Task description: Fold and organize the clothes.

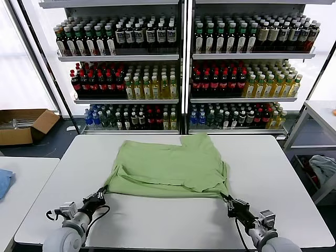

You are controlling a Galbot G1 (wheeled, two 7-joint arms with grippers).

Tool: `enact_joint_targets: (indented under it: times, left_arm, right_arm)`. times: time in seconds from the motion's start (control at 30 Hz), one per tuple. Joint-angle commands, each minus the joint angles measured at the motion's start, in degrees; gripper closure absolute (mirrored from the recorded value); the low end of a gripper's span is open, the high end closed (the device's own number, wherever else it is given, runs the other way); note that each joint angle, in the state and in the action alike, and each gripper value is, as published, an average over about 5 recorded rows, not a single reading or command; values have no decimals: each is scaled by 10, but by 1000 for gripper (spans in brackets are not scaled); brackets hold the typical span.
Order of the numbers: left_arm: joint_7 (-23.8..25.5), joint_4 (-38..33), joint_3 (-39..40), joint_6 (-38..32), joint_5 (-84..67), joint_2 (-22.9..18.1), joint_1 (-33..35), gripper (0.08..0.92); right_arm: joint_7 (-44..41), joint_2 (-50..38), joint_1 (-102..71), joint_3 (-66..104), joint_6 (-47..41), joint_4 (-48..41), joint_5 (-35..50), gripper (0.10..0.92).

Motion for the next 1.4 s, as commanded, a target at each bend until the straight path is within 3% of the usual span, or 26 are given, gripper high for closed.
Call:
enact_joint_targets:
  times: [0.03, 0.43, 0.63, 0.8, 1.03, 1.17, 1.4]
  left_arm:
    - [-4, -127, -70, 3, -7, 9, 138, 915]
    - [-29, -237, -105, 28, 19, -41, 279, 915]
    - [-31, -260, -101, 45, 49, -59, 308, 895]
    - [-32, -283, -111, 56, 41, -58, 308, 774]
    - [-16, -310, -211, 60, -56, -38, 324, 566]
    - [-7, -283, -230, 61, -84, 18, 273, 453]
    - [34, -195, -173, 61, -88, 109, 147, 255]
  right_arm:
    - [0, -17, -94, 12, 4, 77, 5, 910]
    - [-18, -27, -240, 30, 15, 168, -30, 910]
    - [-9, -37, -244, 30, 15, 166, -34, 893]
    - [-4, -62, -186, 48, 7, 147, 4, 767]
    - [-32, -158, -109, 136, 45, 105, 205, 568]
    - [-27, -199, -17, 126, 17, 65, 244, 446]
    - [-25, -200, 185, 28, -61, -63, 241, 253]
